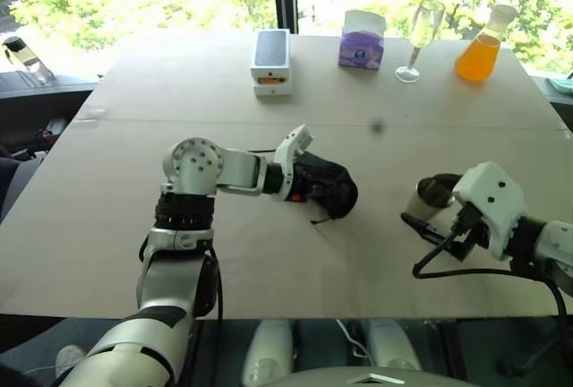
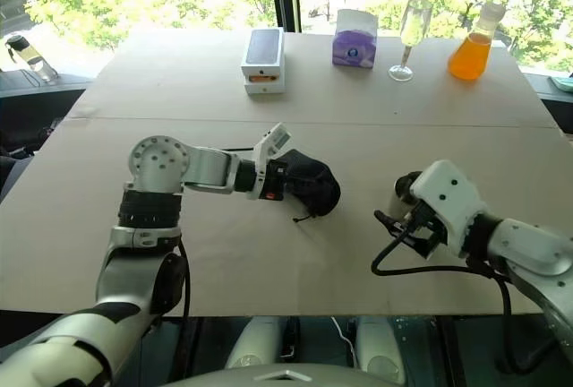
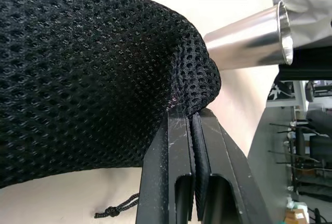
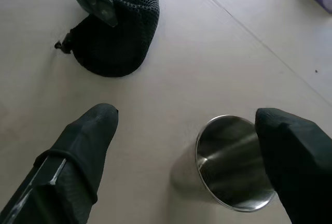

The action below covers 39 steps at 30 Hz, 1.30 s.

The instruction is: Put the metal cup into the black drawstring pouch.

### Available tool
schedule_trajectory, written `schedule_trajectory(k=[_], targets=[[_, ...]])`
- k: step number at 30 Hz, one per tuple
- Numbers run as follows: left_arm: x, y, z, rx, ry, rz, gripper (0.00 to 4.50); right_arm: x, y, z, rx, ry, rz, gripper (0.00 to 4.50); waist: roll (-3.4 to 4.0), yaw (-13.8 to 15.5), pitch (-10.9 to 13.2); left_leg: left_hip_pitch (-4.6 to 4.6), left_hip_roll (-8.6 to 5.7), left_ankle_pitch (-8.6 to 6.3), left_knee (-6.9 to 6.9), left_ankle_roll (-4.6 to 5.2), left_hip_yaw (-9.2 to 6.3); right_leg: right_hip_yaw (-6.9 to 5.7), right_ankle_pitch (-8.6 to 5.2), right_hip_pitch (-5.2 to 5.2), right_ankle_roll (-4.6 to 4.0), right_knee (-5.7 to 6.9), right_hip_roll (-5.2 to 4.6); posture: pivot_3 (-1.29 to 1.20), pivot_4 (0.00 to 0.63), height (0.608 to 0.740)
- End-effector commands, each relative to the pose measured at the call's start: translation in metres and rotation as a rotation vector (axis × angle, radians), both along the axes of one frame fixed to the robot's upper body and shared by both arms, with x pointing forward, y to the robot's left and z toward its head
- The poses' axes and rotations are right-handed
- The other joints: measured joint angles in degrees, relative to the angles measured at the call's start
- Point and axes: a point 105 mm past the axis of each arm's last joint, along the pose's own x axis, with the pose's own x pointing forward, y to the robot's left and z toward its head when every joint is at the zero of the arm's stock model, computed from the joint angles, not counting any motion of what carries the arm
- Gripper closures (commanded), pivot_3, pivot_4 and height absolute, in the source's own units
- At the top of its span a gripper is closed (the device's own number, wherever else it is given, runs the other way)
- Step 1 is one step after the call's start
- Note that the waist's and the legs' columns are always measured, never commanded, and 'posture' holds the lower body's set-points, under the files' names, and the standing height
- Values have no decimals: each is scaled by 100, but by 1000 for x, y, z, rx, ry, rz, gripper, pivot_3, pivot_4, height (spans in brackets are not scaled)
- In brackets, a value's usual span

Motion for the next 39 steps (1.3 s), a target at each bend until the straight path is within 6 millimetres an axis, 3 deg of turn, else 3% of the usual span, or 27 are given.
schedule_trajectory(k=[1, 9, 12, 15, 25, 28, 31, 36, 39], targets=[[5, 0, 14, -43, -22, 15, 4441, 6, -10, 2, -11, 37, -75, 0, -2, 7, 1, -2, 1, 0, 0, 0, -1, -1, 0, 0, 0, -1, -1, 0, 150, 737], [6, -2, 15, -24, -45, 29, 4441, 17, -23, -10, -55, 141, -136, 0, -8, 12, 5, -10, -5, -1, 0, 2, 1, -1, 1, 0, 2, -12, -9, 0, 150, 737], [5, -5, 16, -26, -58, 29, 4500, 20, -24, -9, -72, 163, -140, 821, -8, 11, 6, -10, -4, -1, -1, 2, 0, -1, 0, 0, 2, -12, -8, 0, 150, 737], [4, -6, 18, -30, -68, 27, 4500, 19, -18, -7, -94, 188, -102, 2163, -8, 6, 7, -10, -3, -1, -3, 2, 0, -1, 0, -2, 2, -13, -8, 0, 150, 737], [2, -9, 19, -44, -75, 34, 4500, 23, -9, -9, -157, 274, -52, 2163, -10, 10, 9, -16, -3, -1, -5, 1, -3, -3, 0, -2, 2, -22, -10, 0, 150, 737], [1, -10, 18, -44, -73, 34, 4500, 26, -10, -13, -156, 302, -57, 3017, -10, 8, 10, -19, -3, 2, -7, -4, -5, -4, 1, -2, 2, -29, -10, 0, 150, 737], [0, -10, 18, -44, -72, 35, 4500, 28, -12, -19, -165, 322, -66, 4434, -10, 8, 10, -21, -3, 7, -10, -12, -5, -4, 1, -2, 3, -35, -10, 0, 150, 737], [0, -10, 18, -45, -67, 37, 4500, 28, -16, -21, -173, 318, -74, 4434, -11, 8, 10, -20, -2, 7, -10, -13, -5, -5, 0, -1, 5, -38, -8, 0, 150, 737], [1, -11, 18, -51, -58, 37, 4500, 28, 1, 0, 83, 307, -11, 4434, -20, 9, 12, -20, -2, 7, -10, -13, -4, -5, 1, 0, 6, -40, -9, 0, 150, 737]])
